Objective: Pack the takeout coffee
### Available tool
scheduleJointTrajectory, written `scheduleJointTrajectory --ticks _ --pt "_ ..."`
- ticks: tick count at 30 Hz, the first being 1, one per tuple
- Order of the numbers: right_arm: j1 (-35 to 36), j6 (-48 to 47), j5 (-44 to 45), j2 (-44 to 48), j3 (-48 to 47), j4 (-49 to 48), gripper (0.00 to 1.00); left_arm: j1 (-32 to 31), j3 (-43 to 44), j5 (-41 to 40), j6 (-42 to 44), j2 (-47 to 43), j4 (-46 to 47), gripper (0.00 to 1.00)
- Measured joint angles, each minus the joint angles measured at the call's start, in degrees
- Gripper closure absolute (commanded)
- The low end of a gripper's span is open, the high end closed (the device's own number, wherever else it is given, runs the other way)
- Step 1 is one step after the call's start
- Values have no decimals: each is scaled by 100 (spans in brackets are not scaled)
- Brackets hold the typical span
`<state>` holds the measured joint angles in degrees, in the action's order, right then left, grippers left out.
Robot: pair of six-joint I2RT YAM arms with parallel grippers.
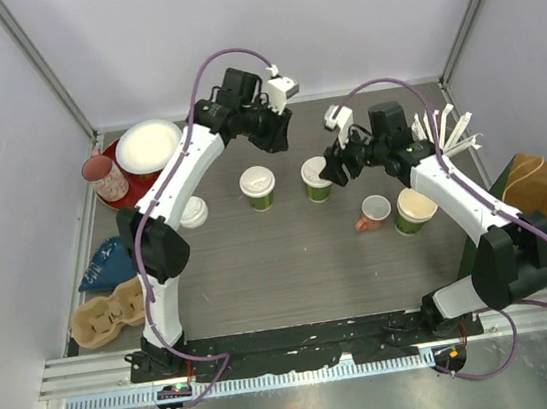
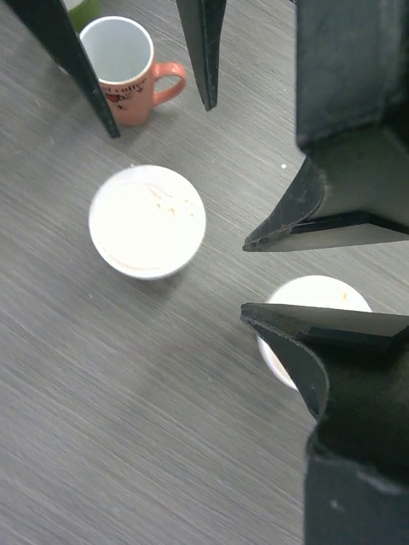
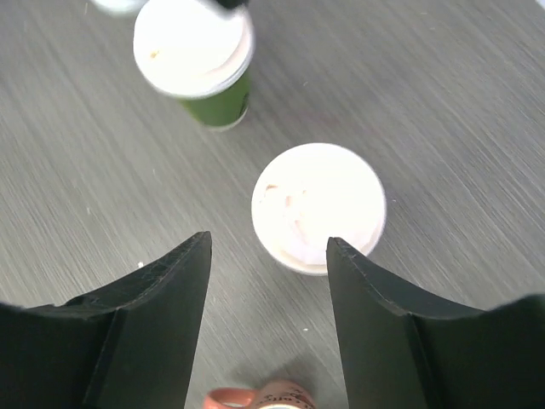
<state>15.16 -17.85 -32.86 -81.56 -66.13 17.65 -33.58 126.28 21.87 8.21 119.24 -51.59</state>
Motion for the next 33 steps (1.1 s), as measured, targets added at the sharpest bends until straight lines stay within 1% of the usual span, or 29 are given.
scheduleJointTrajectory --ticks 3,6,8,12,14,16,21,27,30,33 --pt "127 -1104 -205 39 293 157 37 197 -348 7 50 -321 -9 64" --pt "210 -1954 -310 -201 190 575 40 304 -623 37 109 -481 -15 64" --pt "238 -2302 -315 -479 -37 782 43 332 -715 52 125 -487 -13 64" --pt "269 -2804 -229 -977 -378 942 44 398 -839 120 127 -487 -31 64" --pt "289 -2929 -170 -1023 -380 988 44 424 -868 146 129 -487 -33 64" --pt "317 -3032 -98 -1040 -380 1029 48 459 -905 173 142 -487 -33 64" --pt "396 -3180 22 -1137 -391 1001 51 562 -946 232 151 -487 -37 64" --pt "450 -3327 190 -1296 -420 903 61 592 -946 295 168 -490 -39 64" --pt "457 -3322 256 -1300 -398 798 60 597 -946 328 186 -490 -42 64" --pt "461 -3287 295 -1300 -378 710 56 597 -946 369 216 -490 -46 64"
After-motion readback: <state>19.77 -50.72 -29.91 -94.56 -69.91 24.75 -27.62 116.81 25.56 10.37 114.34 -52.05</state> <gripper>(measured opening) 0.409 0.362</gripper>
